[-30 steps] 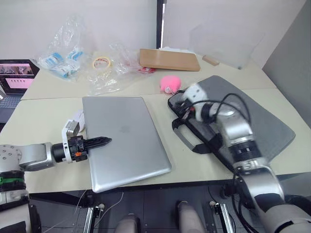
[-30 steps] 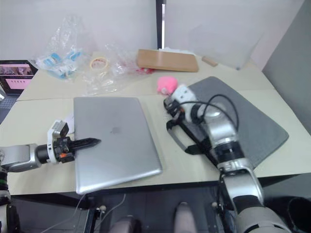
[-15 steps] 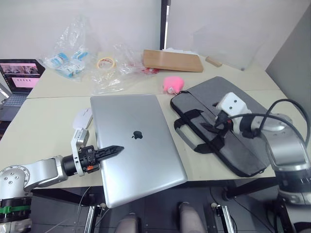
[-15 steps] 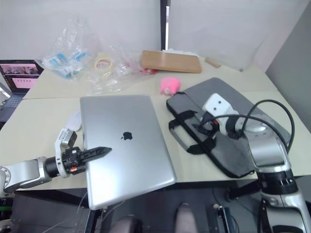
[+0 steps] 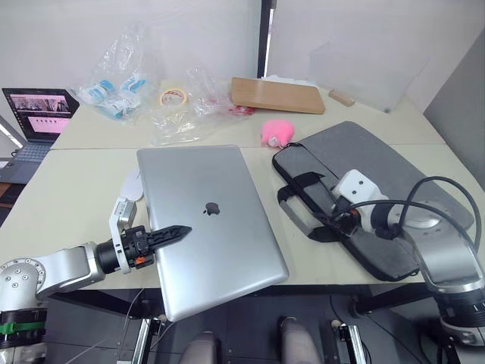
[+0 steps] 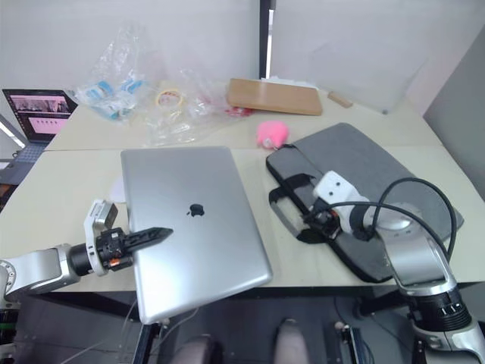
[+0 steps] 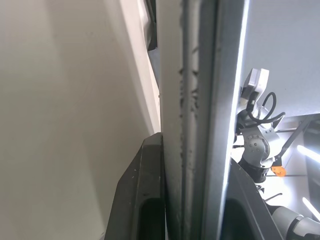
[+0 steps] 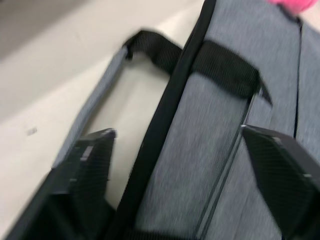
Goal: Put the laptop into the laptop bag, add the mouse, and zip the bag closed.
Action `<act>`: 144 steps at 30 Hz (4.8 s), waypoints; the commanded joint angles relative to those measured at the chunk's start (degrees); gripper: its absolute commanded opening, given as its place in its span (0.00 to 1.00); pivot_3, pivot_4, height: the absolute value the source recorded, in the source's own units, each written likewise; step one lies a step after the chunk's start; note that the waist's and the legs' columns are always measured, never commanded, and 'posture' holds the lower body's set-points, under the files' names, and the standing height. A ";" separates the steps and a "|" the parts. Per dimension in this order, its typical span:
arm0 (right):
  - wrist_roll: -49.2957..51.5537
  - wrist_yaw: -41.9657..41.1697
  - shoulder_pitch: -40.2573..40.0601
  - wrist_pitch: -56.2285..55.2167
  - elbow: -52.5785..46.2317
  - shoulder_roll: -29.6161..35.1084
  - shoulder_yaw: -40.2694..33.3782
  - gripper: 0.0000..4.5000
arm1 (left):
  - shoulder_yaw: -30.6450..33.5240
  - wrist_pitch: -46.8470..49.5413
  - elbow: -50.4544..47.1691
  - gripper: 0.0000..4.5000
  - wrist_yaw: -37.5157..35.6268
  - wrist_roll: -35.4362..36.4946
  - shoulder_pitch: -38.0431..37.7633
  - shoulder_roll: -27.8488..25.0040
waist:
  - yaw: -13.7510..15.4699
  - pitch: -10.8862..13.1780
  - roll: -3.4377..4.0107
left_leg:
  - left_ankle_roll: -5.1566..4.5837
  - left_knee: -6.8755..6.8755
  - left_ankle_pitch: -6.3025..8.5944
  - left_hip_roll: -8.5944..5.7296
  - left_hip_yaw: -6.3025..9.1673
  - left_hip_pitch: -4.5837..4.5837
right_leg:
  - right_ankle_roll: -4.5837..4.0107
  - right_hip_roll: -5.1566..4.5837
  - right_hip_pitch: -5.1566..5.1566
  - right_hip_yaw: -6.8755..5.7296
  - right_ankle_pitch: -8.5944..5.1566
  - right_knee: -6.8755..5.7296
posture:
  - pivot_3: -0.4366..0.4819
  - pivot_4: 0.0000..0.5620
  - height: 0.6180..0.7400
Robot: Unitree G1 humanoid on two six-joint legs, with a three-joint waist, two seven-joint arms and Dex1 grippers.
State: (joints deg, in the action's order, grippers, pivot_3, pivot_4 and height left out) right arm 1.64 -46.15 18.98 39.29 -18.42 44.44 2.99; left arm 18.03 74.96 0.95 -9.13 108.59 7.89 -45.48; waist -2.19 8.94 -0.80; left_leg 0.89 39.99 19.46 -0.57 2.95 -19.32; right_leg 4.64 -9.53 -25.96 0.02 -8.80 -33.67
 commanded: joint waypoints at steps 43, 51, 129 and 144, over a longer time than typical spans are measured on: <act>8.49 2.80 3.22 4.91 4.39 1.61 -0.85 0.34 | -3.30 -1.01 -1.42 0.07 -3.01 4.41 4.54 -2.89 | 0.26 0.05 -0.03 | -0.04 -0.04 0.02 -0.01 0.21 0.15 | 0.00 0.09 0.63 -0.02 0.00 0.59 | 0.48 0.27 1.00; 8.84 3.74 3.32 5.15 5.42 0.03 -0.77 0.08 | -3.49 -0.82 -1.05 0.07 -3.23 4.41 5.09 -3.02 | 0.27 0.05 -0.03 | -0.05 -0.04 0.02 0.00 0.21 0.15 | 0.01 0.09 0.63 -0.02 0.00 0.59 | 0.48 0.27 1.00; 39.31 19.17 24.93 35.09 -2.03 -11.30 -16.75 0.01 | -0.23 -20.00 45.99 0.07 1.86 -39.62 57.01 55.51 | 0.69 0.10 -0.07 | -0.07 0.27 0.01 -0.41 0.27 0.01 | 0.31 -0.09 0.80 0.38 0.17 0.90 | 0.48 0.27 1.00; 37.86 19.26 24.09 32.58 -0.33 -9.52 -15.32 0.00 | -1.26 -13.70 35.94 0.86 0.25 -45.45 50.79 54.62 | 1.00 0.10 -0.07 | -0.07 0.28 0.01 -0.43 0.27 0.01 | 0.37 -0.09 0.80 0.40 0.21 0.91 | 0.48 0.27 1.00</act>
State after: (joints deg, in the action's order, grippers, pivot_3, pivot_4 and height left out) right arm 39.52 -26.35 42.19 73.54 -17.91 34.27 -11.89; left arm 16.08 58.78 43.24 -7.36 60.70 59.48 6.60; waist -1.19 9.04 -0.87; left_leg 0.82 40.26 19.47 -1.00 3.23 -19.30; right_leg 5.02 -9.63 -25.16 0.43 -8.58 -32.76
